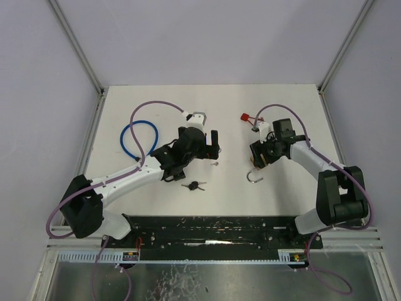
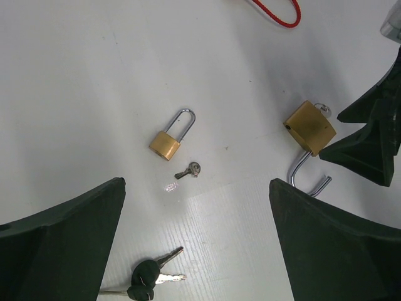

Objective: Lock with the key
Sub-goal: Pick up the lock from the center of the board.

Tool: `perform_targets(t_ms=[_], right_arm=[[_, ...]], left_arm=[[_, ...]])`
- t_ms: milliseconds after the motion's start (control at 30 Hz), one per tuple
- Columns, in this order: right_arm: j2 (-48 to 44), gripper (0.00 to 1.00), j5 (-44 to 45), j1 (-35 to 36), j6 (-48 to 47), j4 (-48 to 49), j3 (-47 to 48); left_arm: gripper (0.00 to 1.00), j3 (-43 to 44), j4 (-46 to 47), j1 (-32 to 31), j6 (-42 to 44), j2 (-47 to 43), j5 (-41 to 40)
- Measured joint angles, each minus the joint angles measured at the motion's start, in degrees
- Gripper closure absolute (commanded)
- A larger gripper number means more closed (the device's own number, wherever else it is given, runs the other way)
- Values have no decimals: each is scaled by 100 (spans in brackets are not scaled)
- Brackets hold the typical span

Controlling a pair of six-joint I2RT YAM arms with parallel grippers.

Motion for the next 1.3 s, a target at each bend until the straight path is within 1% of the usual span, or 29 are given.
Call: perform_targets(t_ms=[133,300,500,800,1100,1200,1300], right_arm=[[249,30,308,116,162,59,50],[693,31,625,243,293,63,334],[925,33,896,437,315,81,599],[1080,32,1263,688,299,149,621],[1285,29,1541,780,269,175,675],[1290,29,1626,831,240,181,675],[1290,31,1655,868,219,181,675]], left_arm=[[4,-9,15,2,-15,0,22],[4,-11,15,7,-48,0,68],[4,-33,15,31,-57,0,85],[4,-33,20,33,-68,2,151],[4,-55,46,35,-66,2,195],[4,-76,61,35,-68,2,203],[4,-103,66,35,-68,2,214]])
